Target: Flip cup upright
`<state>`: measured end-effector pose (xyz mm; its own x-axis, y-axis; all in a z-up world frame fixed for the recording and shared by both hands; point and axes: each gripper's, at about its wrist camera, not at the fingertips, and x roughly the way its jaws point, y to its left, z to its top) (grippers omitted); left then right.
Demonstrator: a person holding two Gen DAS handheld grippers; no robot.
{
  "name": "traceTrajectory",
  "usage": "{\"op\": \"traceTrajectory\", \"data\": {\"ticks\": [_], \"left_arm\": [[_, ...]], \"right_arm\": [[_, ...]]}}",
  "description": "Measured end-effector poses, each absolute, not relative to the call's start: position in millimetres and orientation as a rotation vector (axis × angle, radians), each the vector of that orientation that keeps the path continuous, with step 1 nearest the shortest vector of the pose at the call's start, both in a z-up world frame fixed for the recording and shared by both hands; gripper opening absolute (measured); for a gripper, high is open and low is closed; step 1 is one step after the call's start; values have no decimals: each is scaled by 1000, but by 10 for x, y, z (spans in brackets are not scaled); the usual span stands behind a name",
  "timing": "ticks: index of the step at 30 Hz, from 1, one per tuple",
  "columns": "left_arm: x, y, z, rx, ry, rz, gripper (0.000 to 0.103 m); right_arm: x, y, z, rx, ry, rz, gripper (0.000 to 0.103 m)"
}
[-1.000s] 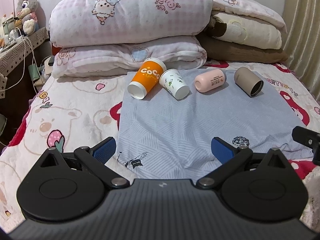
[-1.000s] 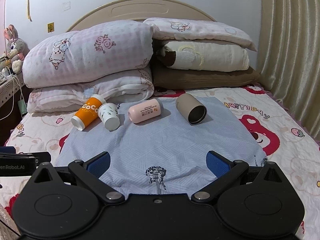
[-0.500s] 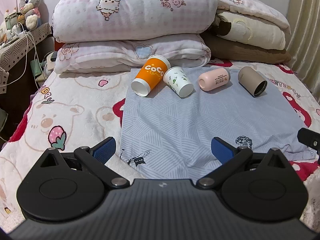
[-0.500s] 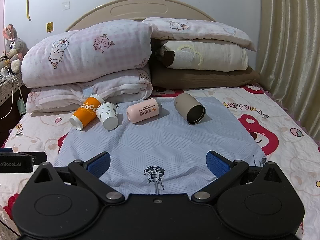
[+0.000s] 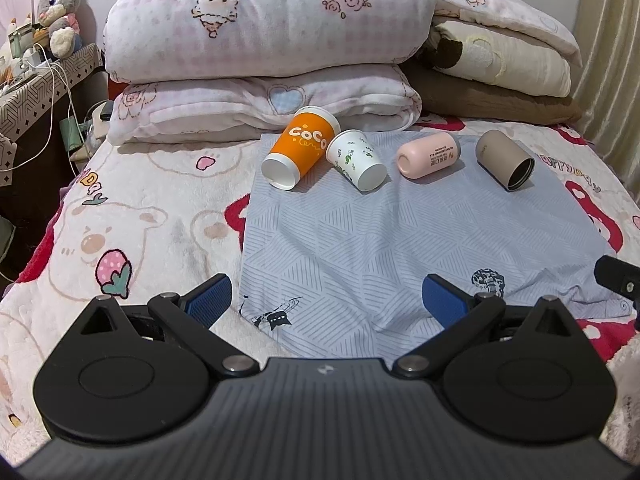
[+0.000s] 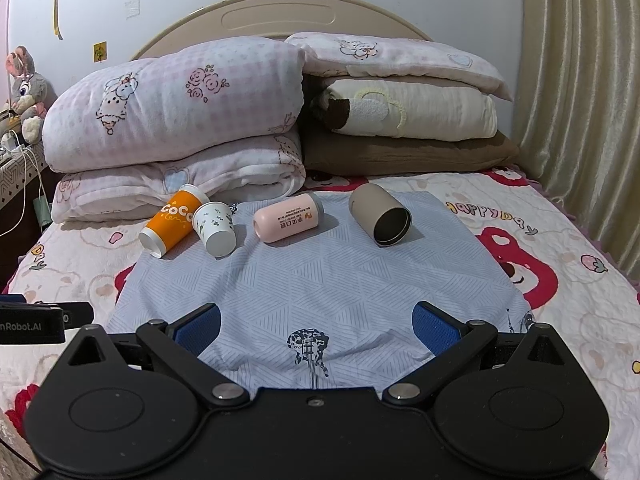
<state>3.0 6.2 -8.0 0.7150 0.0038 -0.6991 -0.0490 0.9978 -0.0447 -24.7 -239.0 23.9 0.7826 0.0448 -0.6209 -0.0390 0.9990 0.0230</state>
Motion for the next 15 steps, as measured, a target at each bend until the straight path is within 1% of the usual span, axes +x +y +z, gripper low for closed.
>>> {"op": "traceTrajectory", "data": {"ticks": [15], "left_arm": [[2,77,-97,-76,765,38,103]], "right_arm": [[-243,-2361,215,0,677,54,103]]}}
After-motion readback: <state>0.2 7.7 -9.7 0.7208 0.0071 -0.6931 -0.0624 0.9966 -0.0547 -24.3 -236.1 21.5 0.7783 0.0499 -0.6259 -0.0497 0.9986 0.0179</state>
